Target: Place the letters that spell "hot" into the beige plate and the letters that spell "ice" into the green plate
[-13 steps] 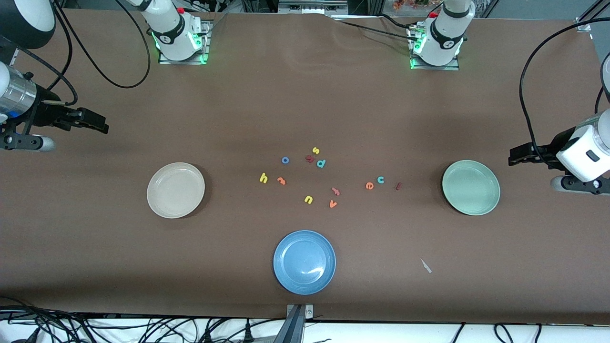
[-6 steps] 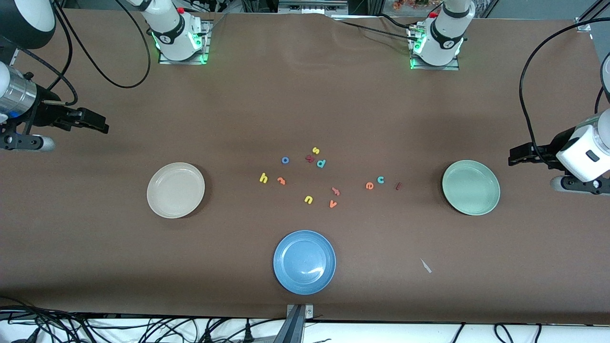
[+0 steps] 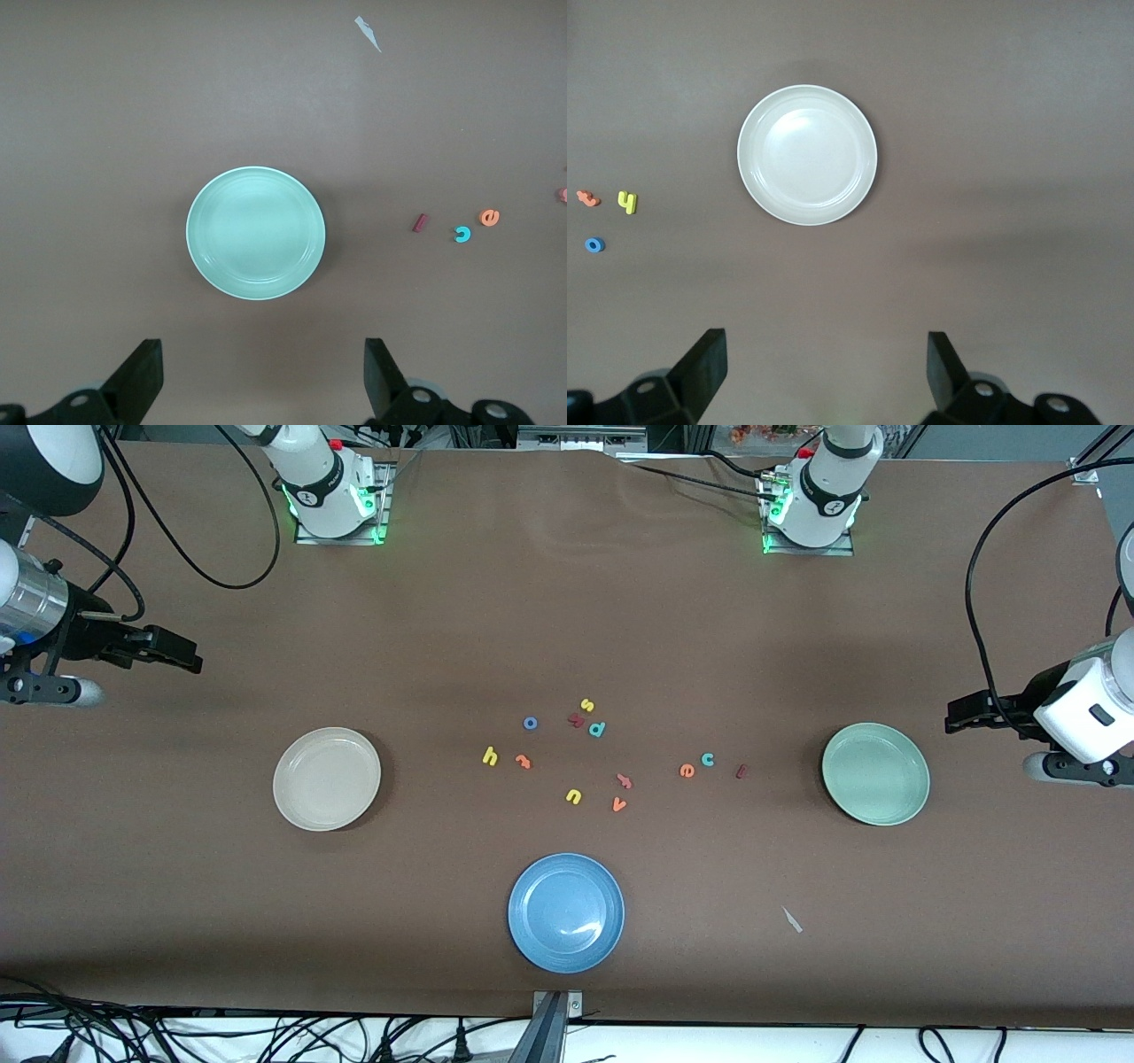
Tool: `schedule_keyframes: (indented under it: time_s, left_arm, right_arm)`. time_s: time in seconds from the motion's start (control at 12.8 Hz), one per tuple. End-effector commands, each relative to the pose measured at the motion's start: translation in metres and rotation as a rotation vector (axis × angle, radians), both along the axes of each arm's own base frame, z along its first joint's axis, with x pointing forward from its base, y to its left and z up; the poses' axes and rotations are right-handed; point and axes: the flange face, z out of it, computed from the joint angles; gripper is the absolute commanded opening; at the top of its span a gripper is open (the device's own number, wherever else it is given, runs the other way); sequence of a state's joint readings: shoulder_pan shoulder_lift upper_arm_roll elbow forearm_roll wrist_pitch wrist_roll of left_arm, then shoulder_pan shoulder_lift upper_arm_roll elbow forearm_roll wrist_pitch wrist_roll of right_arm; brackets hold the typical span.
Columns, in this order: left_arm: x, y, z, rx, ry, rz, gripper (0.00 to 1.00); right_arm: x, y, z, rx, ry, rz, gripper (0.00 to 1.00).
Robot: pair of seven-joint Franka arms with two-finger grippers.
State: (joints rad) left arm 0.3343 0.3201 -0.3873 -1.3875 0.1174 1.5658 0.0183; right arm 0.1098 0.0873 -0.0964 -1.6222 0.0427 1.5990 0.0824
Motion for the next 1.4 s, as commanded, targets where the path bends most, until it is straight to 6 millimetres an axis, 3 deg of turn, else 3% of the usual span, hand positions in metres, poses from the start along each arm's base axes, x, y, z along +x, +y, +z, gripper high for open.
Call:
schedule_keyframes:
  time_s: [0.0, 0.7, 1.01, 1.33]
  left_arm:
    - [-0.008, 0.000, 0.005, 0.005, -0.011, -0.009, 0.99]
    - [-0.008, 0.000, 0.005, 0.004, -0.011, -0.009, 0.99]
    - [-0.008, 0.000, 0.003, 0.003, -0.003, -0.012, 1.00]
    - [-0.008, -0.009, 0.001, -0.013, 0.006, -0.017, 1.00]
  right_arm:
    - [-0.008, 0.001, 0.003, 0.009, 0.001, 0.010, 1.00]
    - [-0.008, 0.004, 0.003, 0.009, 0.000, 0.008, 1.00]
    - [-0.004, 0.028, -0.001, 0.006, -0.012, 0.015, 1.00]
    - [0.004, 0.034, -0.007, 0.005, -0.028, 0.009, 1.00]
